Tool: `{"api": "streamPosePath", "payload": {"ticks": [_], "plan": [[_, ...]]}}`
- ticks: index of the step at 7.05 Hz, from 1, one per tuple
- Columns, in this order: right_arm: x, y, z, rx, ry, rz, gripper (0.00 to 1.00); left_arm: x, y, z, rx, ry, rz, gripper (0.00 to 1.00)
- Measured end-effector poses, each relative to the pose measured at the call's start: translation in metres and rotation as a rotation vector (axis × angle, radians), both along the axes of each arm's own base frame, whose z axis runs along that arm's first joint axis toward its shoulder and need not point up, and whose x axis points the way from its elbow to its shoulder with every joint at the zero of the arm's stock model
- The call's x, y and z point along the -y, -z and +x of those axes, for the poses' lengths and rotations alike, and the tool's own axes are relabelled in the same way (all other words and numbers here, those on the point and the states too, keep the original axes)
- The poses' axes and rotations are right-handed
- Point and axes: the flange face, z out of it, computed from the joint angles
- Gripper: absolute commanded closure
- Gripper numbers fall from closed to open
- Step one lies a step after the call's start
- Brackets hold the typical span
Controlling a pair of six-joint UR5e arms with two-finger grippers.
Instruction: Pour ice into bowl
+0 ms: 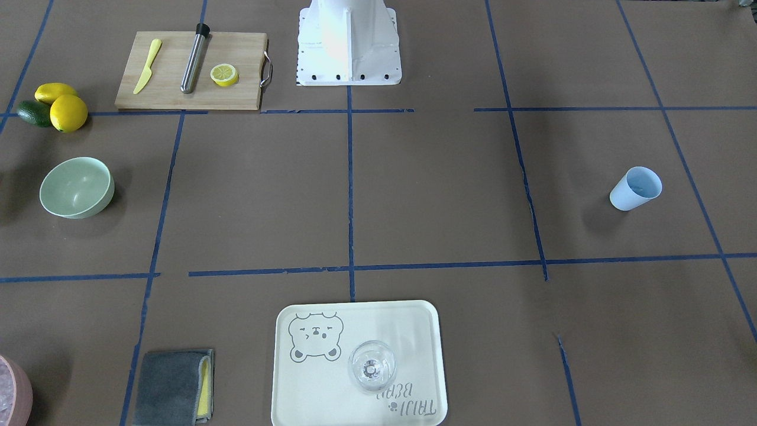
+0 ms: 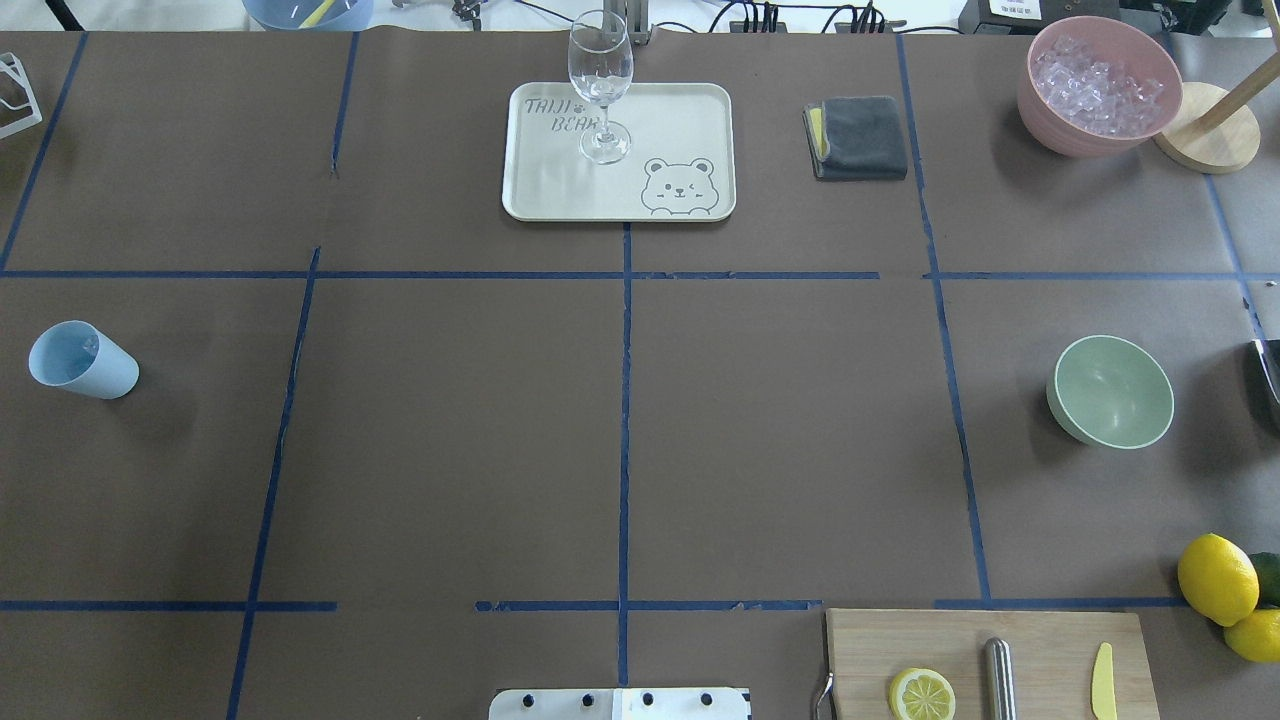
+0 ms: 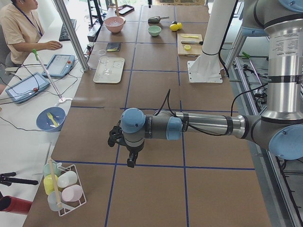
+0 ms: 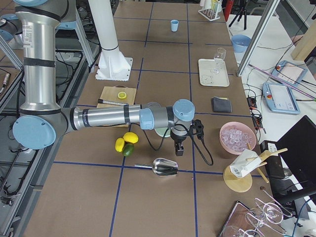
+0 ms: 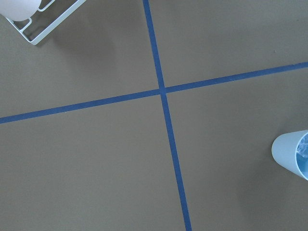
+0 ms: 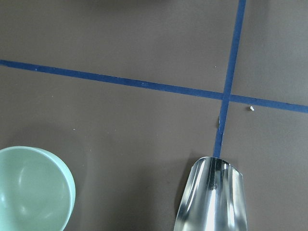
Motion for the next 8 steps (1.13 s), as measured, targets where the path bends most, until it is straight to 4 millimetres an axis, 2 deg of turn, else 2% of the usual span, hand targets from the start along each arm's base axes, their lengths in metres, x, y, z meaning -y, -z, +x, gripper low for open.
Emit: {"api": "streamPosePath", "payload": {"ticks": [1, 3, 4, 6, 8], "plan": [[-0.002, 0.004, -0.013, 0.037, 0.027, 0.01, 0.0, -0.005, 0.004, 0.0, -0.002, -0.002, 0.011, 0.0], [-0.012, 0.011, -0.052, 0.089, 0.053, 0.023, 0.0, -0.005, 0.009, 0.001, 0.001, -0.002, 0.022, 0.0], [-0.021, 0.012, -0.076, 0.101, 0.034, 0.001, 0.1, -0.002, 0.013, 0.001, 0.005, -0.002, 0.03, 0.0], [-0.041, 0.01, -0.125, 0.086, -0.023, -0.031, 0.08, 0.0, 0.016, 0.001, 0.008, -0.001, 0.037, 0.0], [-0.052, 0.001, -0.154, 0.057, -0.076, -0.092, 0.07, 0.0, 0.018, 0.001, 0.007, -0.001, 0.04, 0.0]]}}
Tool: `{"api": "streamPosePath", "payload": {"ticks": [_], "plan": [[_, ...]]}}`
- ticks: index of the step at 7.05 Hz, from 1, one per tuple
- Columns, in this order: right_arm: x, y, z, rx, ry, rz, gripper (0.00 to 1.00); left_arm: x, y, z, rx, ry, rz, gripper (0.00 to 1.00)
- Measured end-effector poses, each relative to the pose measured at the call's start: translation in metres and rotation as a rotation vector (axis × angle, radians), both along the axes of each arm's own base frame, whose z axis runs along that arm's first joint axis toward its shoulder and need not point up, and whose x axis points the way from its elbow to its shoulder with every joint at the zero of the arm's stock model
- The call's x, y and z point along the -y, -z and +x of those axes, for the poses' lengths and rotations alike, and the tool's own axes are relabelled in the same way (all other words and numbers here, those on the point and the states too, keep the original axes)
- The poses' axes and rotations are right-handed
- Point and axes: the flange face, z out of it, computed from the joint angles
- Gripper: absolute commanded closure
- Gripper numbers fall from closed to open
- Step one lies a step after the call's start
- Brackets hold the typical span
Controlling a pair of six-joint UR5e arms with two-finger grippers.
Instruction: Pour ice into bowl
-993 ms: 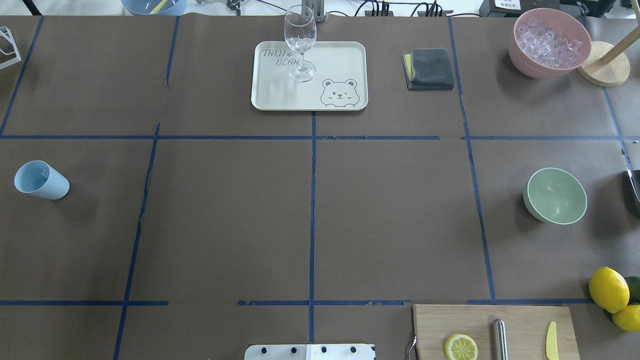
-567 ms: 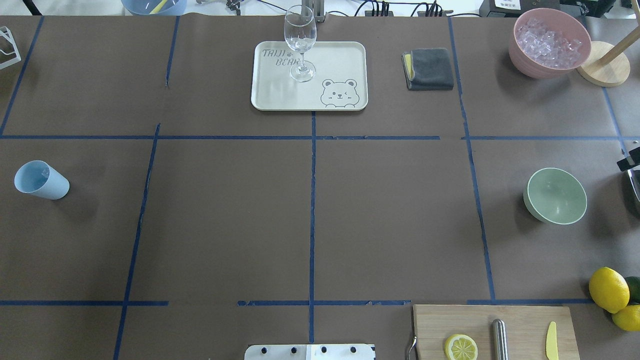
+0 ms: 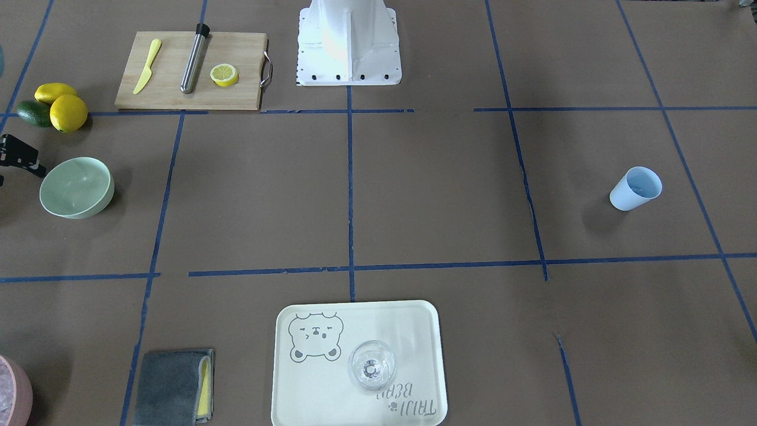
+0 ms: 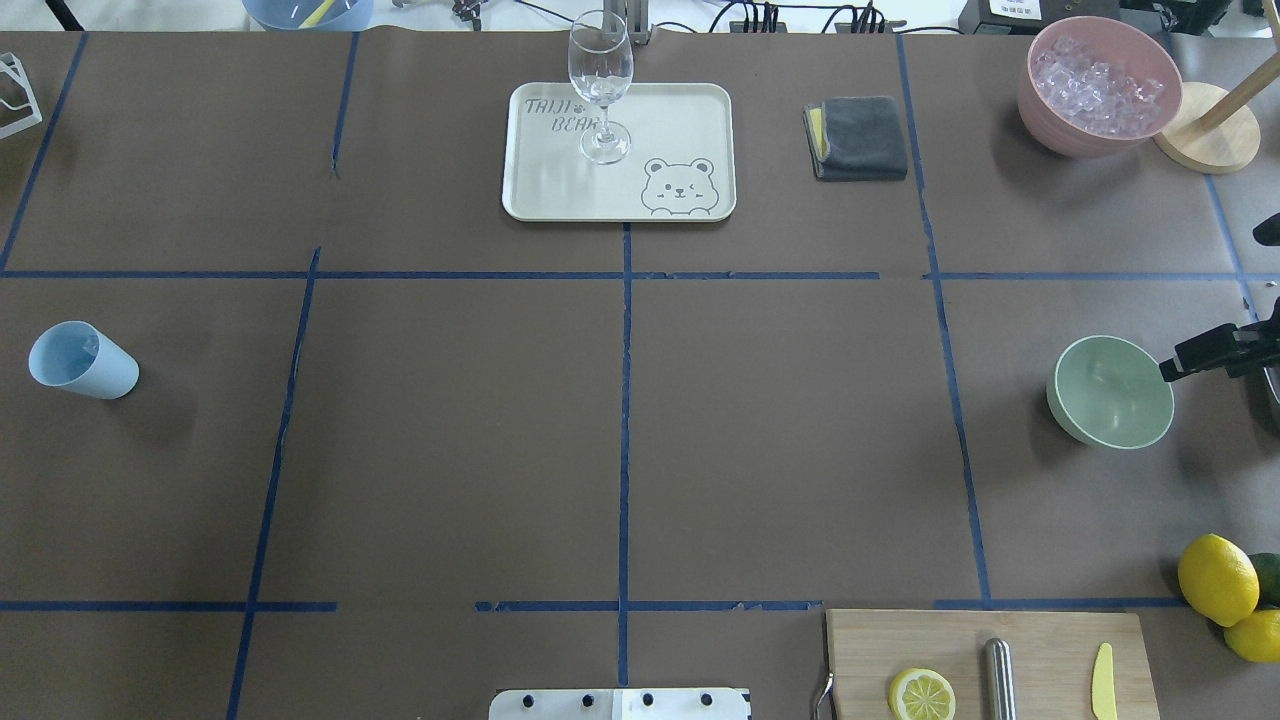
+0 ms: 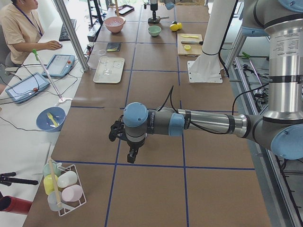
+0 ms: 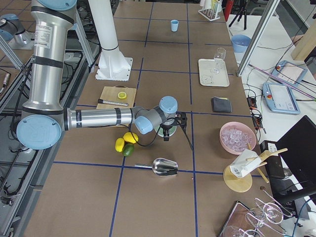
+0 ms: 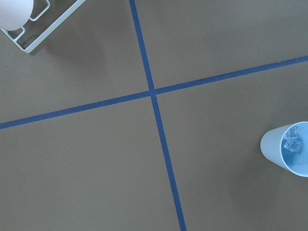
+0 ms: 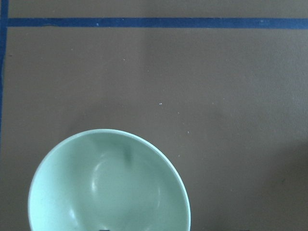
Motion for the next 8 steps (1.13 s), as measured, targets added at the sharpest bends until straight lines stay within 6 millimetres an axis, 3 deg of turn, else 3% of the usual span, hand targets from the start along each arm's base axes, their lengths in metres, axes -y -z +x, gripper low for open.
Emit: {"api": "streamPosePath", "payload": {"ticks": [2, 3, 4, 5, 8], "plan": [[-0.004, -0.014, -0.016, -0.032, -0.002, -0.032, 0.09, 0.001, 0.001, 0.0, -0.001, 0.002, 0.0, 0.0], [-0.005, -0.021, -0.022, -0.042, 0.006, -0.044, 0.27, 0.001, 0.002, 0.0, -0.001, 0.002, 0.001, 0.0], [-0.006, -0.026, -0.026, -0.047, 0.014, -0.051, 0.73, 0.002, 0.002, 0.0, -0.001, 0.002, 0.002, 0.0], [-0.007, -0.028, -0.029, -0.05, 0.02, -0.055, 1.0, 0.002, 0.001, 0.0, -0.001, 0.002, 0.001, 0.0], [-0.004, -0.024, -0.033, -0.045, 0.021, -0.052, 1.0, 0.001, 0.0, 0.0, -0.001, 0.001, 0.0, 0.0]]}}
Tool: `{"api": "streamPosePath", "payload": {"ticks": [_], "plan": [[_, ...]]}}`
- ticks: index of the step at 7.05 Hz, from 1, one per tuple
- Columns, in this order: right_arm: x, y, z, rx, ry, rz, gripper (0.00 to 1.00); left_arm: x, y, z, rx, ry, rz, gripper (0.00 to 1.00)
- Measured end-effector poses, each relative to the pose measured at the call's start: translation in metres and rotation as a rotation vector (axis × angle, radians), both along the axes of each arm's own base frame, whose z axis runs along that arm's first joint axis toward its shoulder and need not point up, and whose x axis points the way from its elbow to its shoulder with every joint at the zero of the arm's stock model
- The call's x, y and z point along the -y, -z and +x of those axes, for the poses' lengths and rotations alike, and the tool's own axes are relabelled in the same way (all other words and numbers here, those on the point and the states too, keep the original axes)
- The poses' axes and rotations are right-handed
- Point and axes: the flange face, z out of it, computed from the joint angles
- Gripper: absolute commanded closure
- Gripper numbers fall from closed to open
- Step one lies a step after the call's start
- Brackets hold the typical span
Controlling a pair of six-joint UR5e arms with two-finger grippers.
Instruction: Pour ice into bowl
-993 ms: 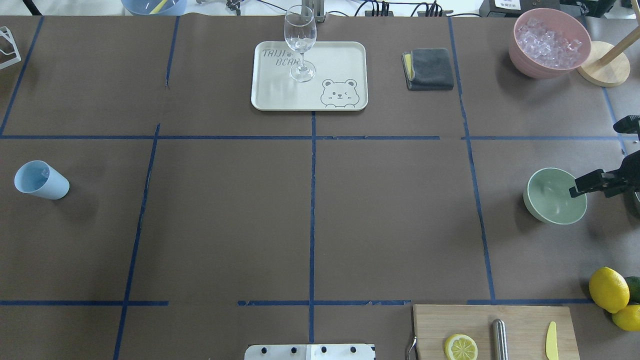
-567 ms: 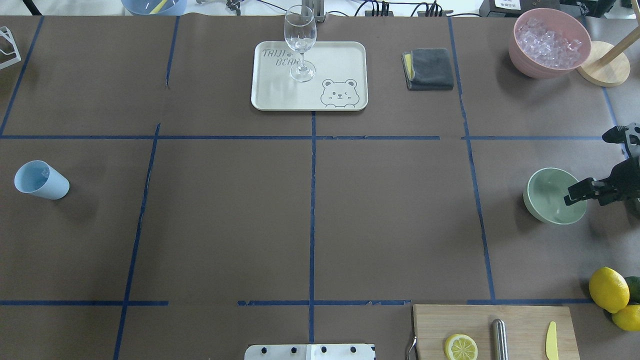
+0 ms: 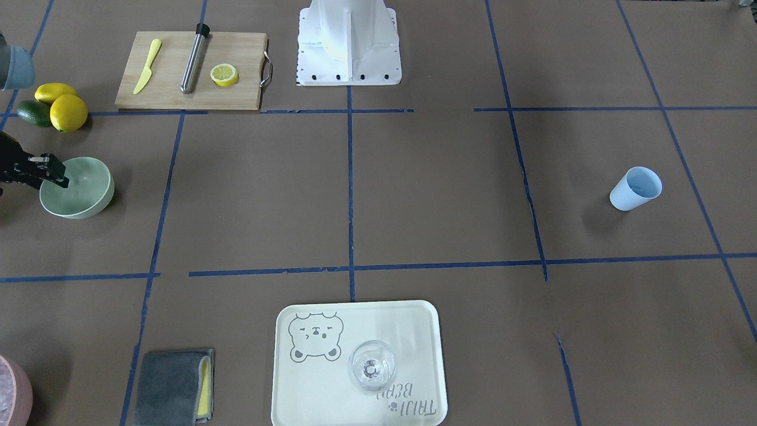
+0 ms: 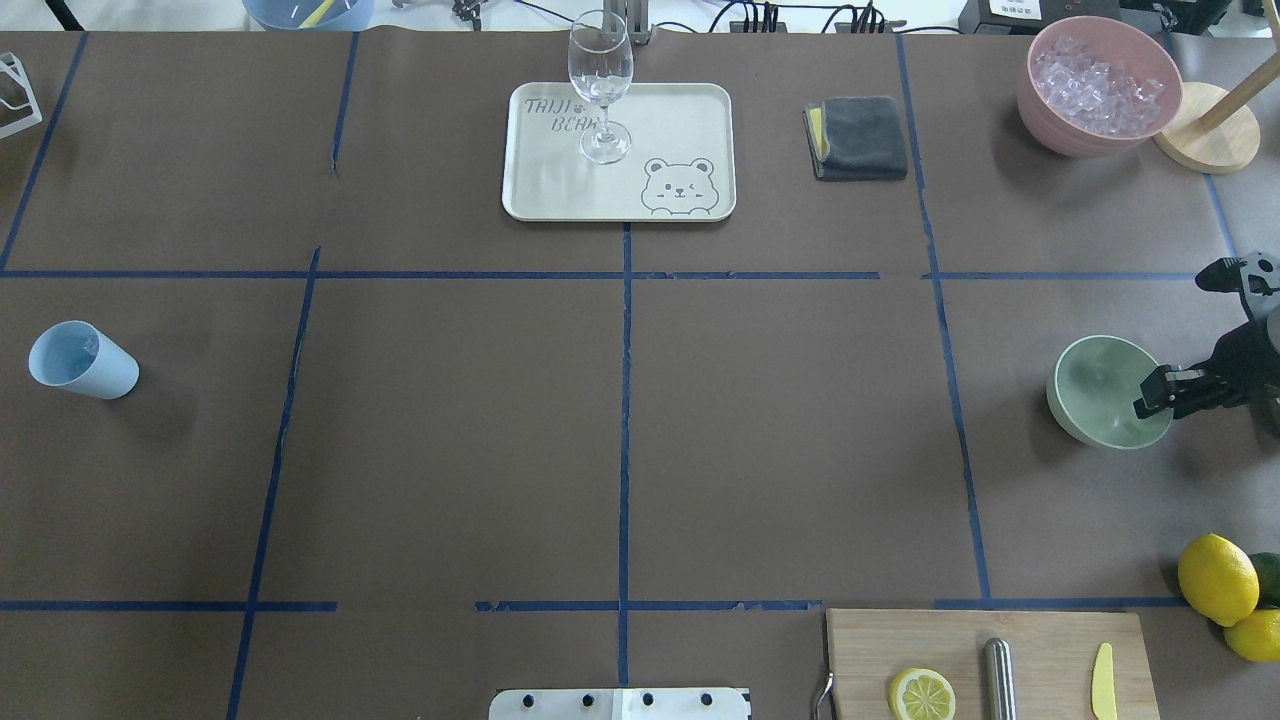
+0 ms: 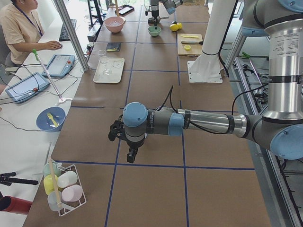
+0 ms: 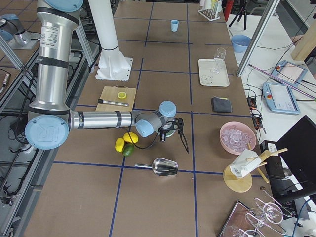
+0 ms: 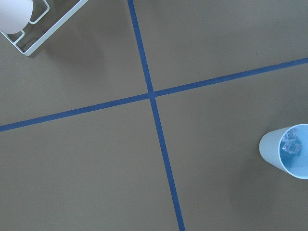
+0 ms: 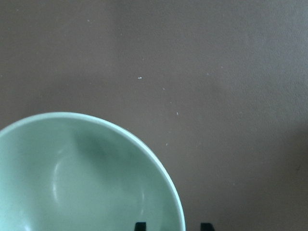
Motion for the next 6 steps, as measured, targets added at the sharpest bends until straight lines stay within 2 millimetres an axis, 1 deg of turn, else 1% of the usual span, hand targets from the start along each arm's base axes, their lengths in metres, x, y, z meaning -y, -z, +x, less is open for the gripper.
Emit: {"api": "streamPosePath", "payload": {"ticks": [2, 3, 4, 5, 6], "plan": [[0.01, 0.02, -0.008, 0.033, -0.001, 0.014, 1.0, 0.0, 0.0, 0.0, 0.0, 0.0, 0.002, 0.0], [0.013, 0.039, -0.011, 0.065, 0.007, 0.03, 1.0, 0.0, 0.0, -0.001, 0.0, 0.0, 0.002, 0.0], [0.015, 0.061, -0.013, 0.097, 0.013, 0.055, 1.0, 0.0, 0.0, -0.001, 0.0, 0.0, 0.003, 0.0], [0.019, 0.088, -0.02, 0.126, 0.006, 0.071, 1.0, 0.0, 0.001, -0.001, 0.0, 0.0, 0.005, 0.0], [0.028, 0.122, -0.042, 0.161, -0.031, 0.04, 1.0, 0.001, 0.004, 0.0, -0.003, -0.001, 0.01, 0.0]]}}
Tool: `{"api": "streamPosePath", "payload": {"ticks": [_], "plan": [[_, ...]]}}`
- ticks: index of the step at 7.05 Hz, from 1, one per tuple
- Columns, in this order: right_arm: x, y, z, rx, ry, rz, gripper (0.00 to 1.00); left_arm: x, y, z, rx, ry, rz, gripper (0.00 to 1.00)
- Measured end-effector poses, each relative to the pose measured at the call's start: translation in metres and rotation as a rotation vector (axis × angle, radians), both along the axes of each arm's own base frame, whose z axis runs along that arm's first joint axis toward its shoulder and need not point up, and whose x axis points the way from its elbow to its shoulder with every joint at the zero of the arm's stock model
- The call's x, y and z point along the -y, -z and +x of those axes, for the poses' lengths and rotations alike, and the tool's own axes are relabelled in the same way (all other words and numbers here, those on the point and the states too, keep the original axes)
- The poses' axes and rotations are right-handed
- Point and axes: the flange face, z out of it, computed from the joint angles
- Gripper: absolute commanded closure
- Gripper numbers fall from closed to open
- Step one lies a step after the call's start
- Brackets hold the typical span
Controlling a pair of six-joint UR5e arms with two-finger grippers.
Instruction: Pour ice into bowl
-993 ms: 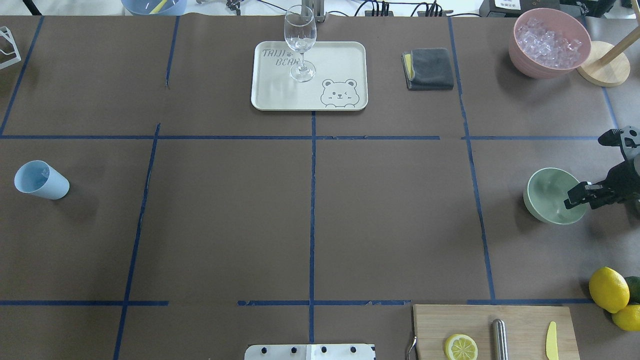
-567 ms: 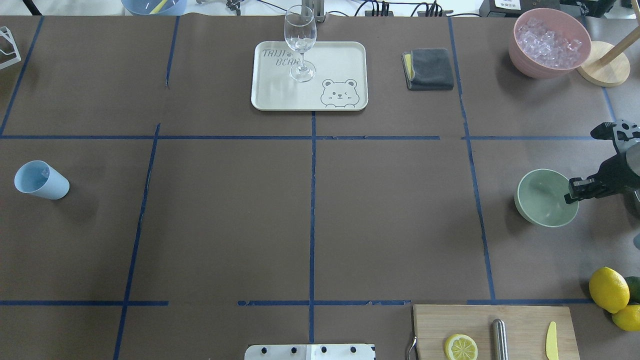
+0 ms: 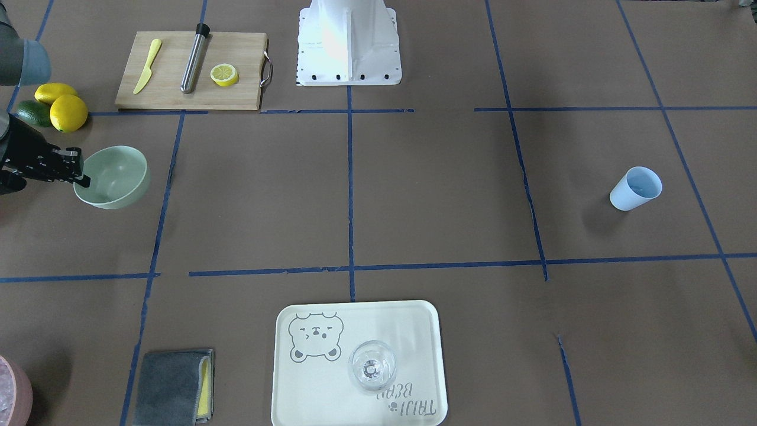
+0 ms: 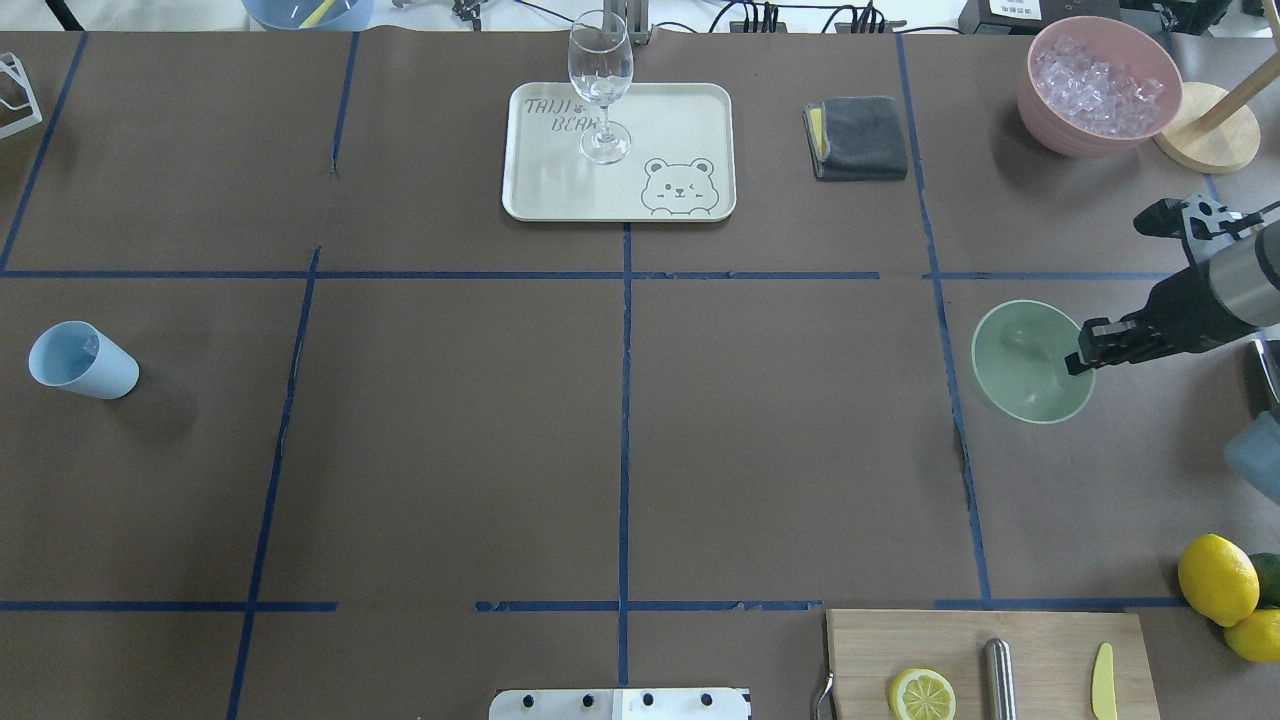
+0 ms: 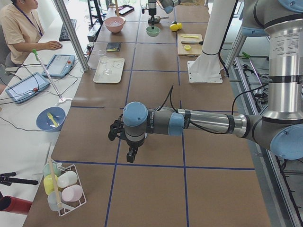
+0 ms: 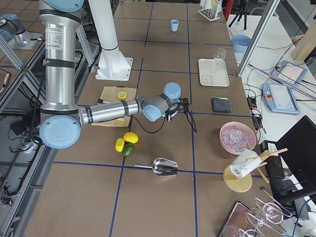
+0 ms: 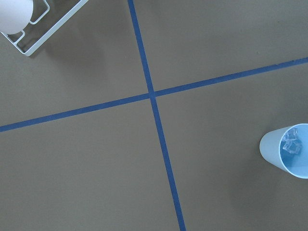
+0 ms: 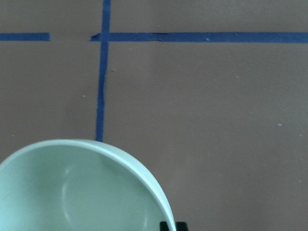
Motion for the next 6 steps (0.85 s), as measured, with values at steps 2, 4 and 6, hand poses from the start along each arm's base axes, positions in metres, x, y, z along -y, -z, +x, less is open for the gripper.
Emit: {"api": "streamPosePath", "payload": {"ticks": [2, 4, 6], "plan": [[0.002, 0.11, -0.113, 0.087, -0.093, -0.146, 1.0, 0.003, 0.008, 0.001, -0.006, 0.0, 0.015, 0.0], [-0.038, 0.217, -0.241, 0.129, -0.181, -0.229, 1.0, 0.007, 0.015, 0.002, -0.007, -0.002, 0.034, 0.0], [-0.057, 0.306, -0.34, 0.062, -0.247, -0.255, 1.0, 0.009, 0.018, 0.002, -0.003, -0.004, 0.126, 0.0]]}}
